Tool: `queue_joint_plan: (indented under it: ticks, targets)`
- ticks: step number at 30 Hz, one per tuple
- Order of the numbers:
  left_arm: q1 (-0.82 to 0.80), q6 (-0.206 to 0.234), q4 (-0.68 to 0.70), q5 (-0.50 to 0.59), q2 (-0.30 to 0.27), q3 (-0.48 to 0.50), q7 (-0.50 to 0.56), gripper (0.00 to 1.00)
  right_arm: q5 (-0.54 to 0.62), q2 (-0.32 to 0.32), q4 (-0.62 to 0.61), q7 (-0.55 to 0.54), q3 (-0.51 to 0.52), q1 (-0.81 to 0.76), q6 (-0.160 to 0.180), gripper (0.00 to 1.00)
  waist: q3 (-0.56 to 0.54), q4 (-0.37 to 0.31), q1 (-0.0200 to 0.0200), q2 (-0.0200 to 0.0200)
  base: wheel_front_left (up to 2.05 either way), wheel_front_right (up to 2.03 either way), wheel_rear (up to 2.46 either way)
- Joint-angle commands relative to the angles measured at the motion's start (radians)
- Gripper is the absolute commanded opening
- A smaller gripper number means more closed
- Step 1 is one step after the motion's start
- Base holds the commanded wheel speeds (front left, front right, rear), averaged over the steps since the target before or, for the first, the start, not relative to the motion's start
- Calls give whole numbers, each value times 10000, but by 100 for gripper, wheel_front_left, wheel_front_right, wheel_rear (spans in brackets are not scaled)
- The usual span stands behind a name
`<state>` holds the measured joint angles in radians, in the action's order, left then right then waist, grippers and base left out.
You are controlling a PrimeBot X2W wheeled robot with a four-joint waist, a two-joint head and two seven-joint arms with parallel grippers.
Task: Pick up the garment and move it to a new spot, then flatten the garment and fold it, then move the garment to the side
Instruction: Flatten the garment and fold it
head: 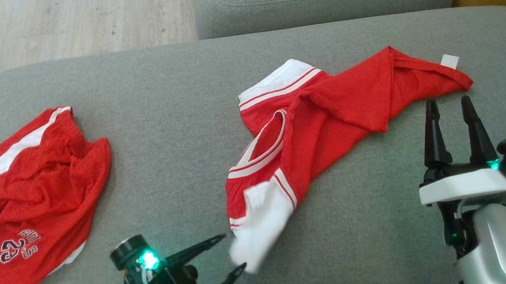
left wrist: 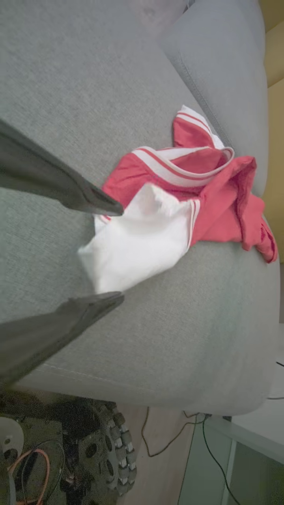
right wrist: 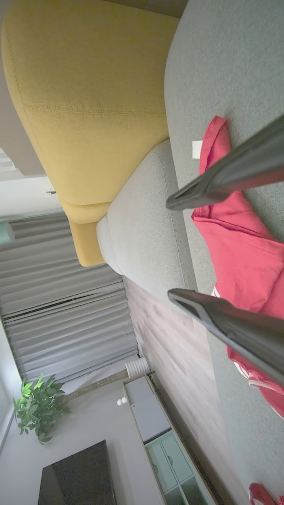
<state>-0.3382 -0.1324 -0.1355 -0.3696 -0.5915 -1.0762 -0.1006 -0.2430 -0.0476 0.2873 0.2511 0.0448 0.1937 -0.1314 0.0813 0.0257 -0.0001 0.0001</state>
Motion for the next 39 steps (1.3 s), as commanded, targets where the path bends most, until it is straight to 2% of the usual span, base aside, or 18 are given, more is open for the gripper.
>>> queue_joint_plan:
  ticks: [1,5,10,11,14,17,20,27,33,39]
  targets:
    - [-314,136,-3,-6,-283,446,-203,100,58,-26,-295,107,-271,244,7,100,-4,-24,1,-1,0,0,0]
    - [-305,971,-404,-711,-92,1410,-736,100,86,-26,-292,107,-274,177,7,100,-30,-86,1,-1,0,0,0]
    - [-68,2278,-267,-2209,584,3421,-1477,100,129,-26,-326,107,-237,72,7,100,-118,-131,1,-1,0,0,0]
    - [-68,2278,-267,-2209,584,3421,-1477,100,129,-26,-326,107,-237,72,7,100,-118,-131,1,-1,0,0,0]
    - [276,2860,218,-2796,1222,4747,-1596,100,218,-26,-353,107,-208,-3,7,100,-127,-100,1,-1,0,0,0]
    - [802,3011,819,-2655,1983,6128,-1606,100,295,-26,-343,107,-168,-63,7,100,-100,-26,1,-1,0,0,0]
    - [1423,2801,903,-2091,2649,6846,-1608,100,393,-26,-265,107,-137,-80,7,100,-36,72,1,-1,0,0,0]
    - [1994,1730,501,-987,3818,7604,-1610,100,738,-26,821,9,186,419,7,100,337,494,1,-1,0,0,0]
    - [1845,982,-2,-335,4473,7961,-1611,100,633,-26,2615,-450,304,1486,7,100,746,871,1,-1,0,0,0]
    - [1729,543,-355,85,4902,8291,-1611,100,365,-26,4483,-753,169,2455,7,100,955,1092,1,-1,0,0,0]
